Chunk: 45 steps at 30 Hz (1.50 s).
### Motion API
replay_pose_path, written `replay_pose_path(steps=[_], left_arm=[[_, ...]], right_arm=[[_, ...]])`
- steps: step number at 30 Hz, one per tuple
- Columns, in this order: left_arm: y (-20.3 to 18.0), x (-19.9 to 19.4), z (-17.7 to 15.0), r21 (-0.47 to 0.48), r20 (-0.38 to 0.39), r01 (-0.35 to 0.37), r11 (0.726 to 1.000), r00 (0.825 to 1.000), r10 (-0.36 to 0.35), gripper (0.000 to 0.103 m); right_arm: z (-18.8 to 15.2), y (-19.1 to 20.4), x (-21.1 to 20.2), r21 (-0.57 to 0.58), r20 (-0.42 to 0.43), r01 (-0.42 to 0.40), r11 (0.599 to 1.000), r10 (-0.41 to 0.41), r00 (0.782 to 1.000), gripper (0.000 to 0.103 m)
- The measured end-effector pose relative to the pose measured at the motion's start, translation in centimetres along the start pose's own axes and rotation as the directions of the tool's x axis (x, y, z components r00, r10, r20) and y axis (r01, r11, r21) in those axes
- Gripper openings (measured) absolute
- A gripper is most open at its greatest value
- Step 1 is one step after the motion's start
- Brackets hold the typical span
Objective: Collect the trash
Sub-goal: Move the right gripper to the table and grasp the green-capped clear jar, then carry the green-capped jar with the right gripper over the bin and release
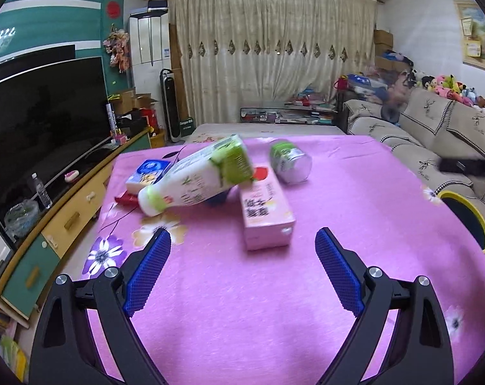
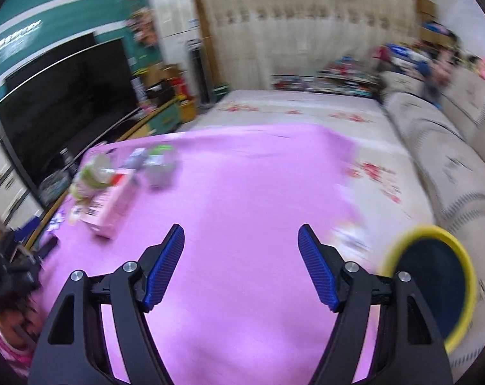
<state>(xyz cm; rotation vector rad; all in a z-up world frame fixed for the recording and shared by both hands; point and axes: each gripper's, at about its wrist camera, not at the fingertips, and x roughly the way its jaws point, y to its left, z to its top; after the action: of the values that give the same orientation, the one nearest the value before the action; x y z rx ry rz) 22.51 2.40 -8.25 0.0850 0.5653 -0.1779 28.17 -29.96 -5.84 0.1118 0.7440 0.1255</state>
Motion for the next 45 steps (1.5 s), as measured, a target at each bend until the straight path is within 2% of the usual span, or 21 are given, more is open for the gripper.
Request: replay_pose_path(steps=[4, 10, 15, 23, 25, 30, 37, 45], left_arm=[[0.8, 0.0, -0.6, 0.008, 0.014, 0.005, 1.0, 1.0, -0.005, 0.09], [0.1, -0.2, -0.4, -0.002, 0.024, 0.035, 0.999, 0.999, -0.035, 0.092], [-1.4, -0.5, -0.2, 0.002, 0.025, 0.052, 0.999, 0.998, -0.052, 0.093], [-1.9, -0.7, -0.3, 0.007, 0.021, 0.071, 0.997, 0.997, -0.071, 0.093], [-1.9, -0.7, -0.3, 0.003, 0.018, 0.074, 0.997, 0.997, -0.074, 0.093], [-1.8, -0.5, -0.5, 0.0, 0.014, 0.077, 0.997, 0.997, -0.077, 0.093], [-1.9, -0.5, -0.6, -0.004, 0.012, 0.078, 0.997, 0.997, -0.078, 0.093], [-2.3, -0.6, -0.7, 0.009, 0.014, 0.079, 0.997, 0.997, -0.079, 0.093]], right_arm=[[3.1, 5.5, 5.1, -0.049, -0.021, -0.072, 0.996, 0.071, 0.997, 0.069], [6.5, 10.3, 12.4, -0.074, -0.056, -0.062, 0.995, 0.058, 0.997, 0.069], [7.6, 11.1, 17.0, -0.048, -0.096, -0.046, 0.998, 0.041, 0.995, 0.069], [8.0, 11.8, 20.6, -0.048, -0.134, -0.003, 0.999, -0.003, 0.991, 0.069], [8.0, 11.7, 20.9, -0.046, -0.141, 0.003, 0.999, -0.009, 0.99, 0.067], [8.1, 11.5, 21.4, -0.041, -0.166, 0.01, 0.999, -0.016, 0.986, 0.048], [7.2, 9.8, 19.4, -0.026, -0.176, -0.003, 1.0, -0.001, 0.984, 0.048], [4.1, 5.3, 11.9, -0.008, -0.133, -0.006, 1.0, 0.005, 0.991, 0.048]])
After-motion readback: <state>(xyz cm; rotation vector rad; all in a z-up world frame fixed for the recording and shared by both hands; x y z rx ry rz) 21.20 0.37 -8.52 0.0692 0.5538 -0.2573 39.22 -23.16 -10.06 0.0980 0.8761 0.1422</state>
